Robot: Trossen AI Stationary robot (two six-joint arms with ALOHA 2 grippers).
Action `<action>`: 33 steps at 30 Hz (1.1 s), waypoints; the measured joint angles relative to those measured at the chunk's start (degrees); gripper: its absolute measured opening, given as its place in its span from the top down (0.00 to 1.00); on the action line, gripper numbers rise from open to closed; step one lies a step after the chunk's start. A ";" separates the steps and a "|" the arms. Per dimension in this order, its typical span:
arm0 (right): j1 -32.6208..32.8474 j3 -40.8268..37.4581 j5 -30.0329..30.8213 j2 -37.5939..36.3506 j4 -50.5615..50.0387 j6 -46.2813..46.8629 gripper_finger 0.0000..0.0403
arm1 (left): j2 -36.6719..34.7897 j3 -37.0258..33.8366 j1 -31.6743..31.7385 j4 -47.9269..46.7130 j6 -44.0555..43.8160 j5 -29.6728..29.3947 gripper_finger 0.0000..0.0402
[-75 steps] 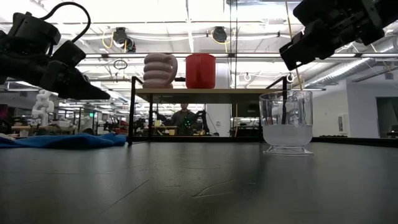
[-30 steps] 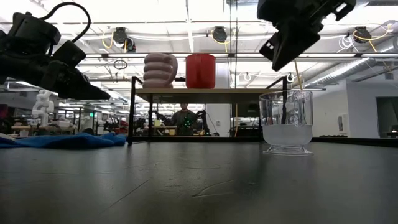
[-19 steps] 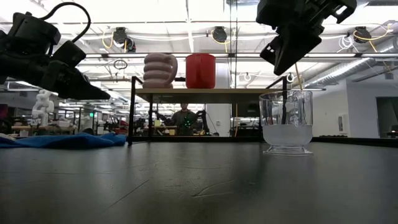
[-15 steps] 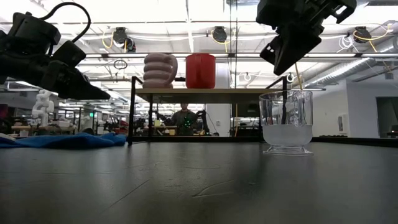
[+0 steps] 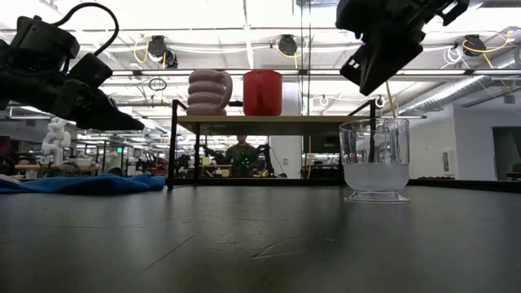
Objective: Stack small to large cups/mugs on shelf
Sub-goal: Put the transparent mug on the shelf
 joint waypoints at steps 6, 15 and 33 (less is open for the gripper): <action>0.02 0.00 -0.74 -0.02 1.08 1.95 0.89 | 0.00 0.00 -0.02 -0.02 0.00 0.00 0.92; 0.00 0.00 -0.70 -0.02 0.52 2.57 0.72 | 0.00 0.00 -0.02 -0.02 -0.08 0.01 0.92; -0.13 -3.69 2.36 -0.02 2.93 4.03 0.66 | 0.00 0.00 -0.02 -0.02 -0.58 0.01 0.92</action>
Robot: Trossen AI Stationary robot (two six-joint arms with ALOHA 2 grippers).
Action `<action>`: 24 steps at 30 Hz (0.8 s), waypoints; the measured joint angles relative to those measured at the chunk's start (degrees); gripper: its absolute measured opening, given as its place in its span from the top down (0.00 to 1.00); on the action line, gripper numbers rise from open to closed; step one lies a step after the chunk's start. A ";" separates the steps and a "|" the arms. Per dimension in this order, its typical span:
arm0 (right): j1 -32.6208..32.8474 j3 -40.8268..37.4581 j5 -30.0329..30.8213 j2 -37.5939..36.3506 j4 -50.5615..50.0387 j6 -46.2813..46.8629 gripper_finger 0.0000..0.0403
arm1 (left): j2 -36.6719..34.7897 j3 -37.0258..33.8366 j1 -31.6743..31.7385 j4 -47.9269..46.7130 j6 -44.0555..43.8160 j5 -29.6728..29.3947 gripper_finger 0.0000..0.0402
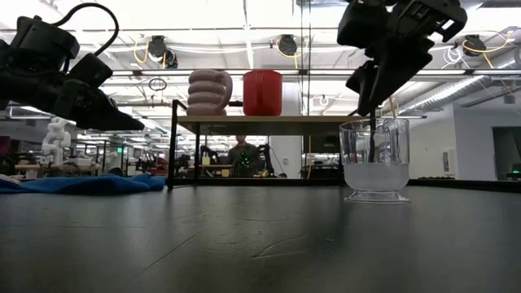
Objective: Stack small to large cups/mugs on shelf
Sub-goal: Put the transparent mug on the shelf
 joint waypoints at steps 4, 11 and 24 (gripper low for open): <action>0.00 0.00 0.02 0.00 0.12 0.01 0.66 | 0.00 0.00 0.00 0.01 0.01 0.00 0.92; 0.04 0.00 -0.04 2.10 -0.13 1.16 0.66 | 0.00 0.00 0.00 0.01 0.01 0.00 0.92; 0.11 -0.02 -0.06 3.10 0.20 1.49 0.66 | 0.00 0.00 0.00 0.00 0.05 0.02 0.92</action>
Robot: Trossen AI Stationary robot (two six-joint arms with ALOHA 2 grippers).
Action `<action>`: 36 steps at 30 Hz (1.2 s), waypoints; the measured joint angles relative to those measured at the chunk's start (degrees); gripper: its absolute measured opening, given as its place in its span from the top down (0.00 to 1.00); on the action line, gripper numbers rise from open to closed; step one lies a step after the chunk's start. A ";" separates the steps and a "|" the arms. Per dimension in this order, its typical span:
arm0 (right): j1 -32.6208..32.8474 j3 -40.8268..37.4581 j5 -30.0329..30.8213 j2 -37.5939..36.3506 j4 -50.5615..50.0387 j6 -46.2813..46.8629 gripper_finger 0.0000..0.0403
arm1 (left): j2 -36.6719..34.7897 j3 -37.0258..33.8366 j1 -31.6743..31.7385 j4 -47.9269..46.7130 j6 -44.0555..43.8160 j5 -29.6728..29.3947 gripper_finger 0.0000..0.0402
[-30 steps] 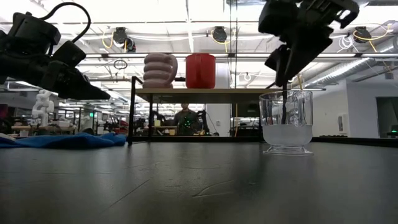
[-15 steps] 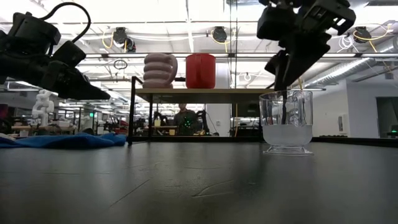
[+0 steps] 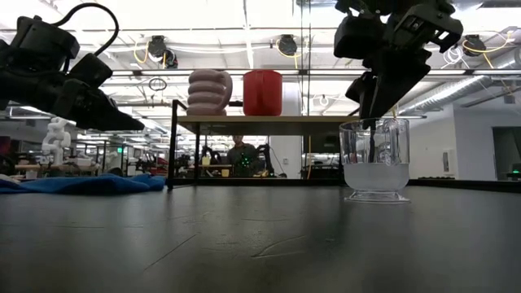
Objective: Stack small to large cups/mugs on shelf
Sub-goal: Put the transparent mug on the shelf
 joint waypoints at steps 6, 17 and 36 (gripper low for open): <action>0.00 0.00 0.02 0.18 0.01 -0.20 0.66 | 0.00 0.00 0.00 0.00 0.15 0.00 0.92; 0.05 -0.37 0.17 0.18 0.76 -2.81 0.66 | 0.00 0.00 0.00 0.02 0.17 0.00 0.92; 0.42 -3.26 0.17 0.16 5.30 -1.90 0.66 | 0.00 0.00 0.00 0.02 0.11 0.00 0.92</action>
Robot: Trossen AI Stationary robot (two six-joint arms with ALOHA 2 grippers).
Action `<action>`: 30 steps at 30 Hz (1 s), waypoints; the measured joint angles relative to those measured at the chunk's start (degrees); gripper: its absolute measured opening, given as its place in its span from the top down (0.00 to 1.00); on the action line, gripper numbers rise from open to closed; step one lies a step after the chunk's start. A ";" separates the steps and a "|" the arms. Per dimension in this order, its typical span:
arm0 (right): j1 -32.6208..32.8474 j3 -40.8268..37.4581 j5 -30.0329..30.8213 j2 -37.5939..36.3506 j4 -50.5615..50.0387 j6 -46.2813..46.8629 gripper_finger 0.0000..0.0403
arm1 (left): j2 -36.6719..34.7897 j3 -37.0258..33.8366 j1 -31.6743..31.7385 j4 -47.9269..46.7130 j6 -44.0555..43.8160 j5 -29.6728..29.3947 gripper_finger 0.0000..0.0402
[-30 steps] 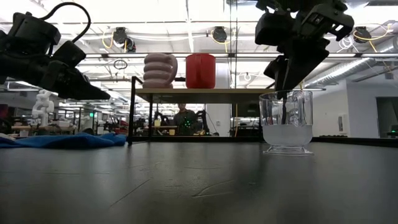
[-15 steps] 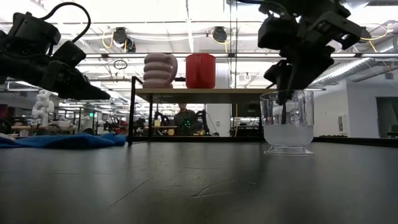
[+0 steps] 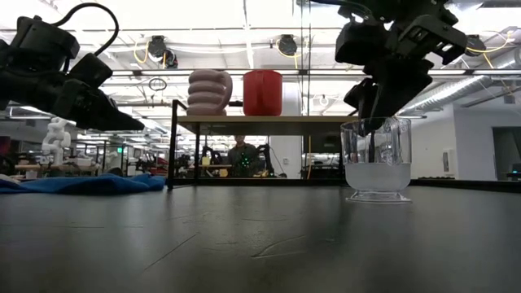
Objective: Stack small to large cups/mugs on shelf
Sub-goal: Put the transparent mug on the shelf
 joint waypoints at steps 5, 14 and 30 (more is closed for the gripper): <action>0.00 -1.40 0.28 0.00 1.08 1.31 0.66 | 0.00 0.00 0.00 -0.01 -0.03 0.00 0.92; -0.07 -2.10 0.35 0.00 3.18 1.67 0.66 | 0.00 0.00 0.01 -0.01 -0.14 0.00 0.92; -0.14 -2.10 2.03 0.00 3.29 0.31 0.98 | 0.00 0.00 0.01 -0.02 -0.16 0.02 0.92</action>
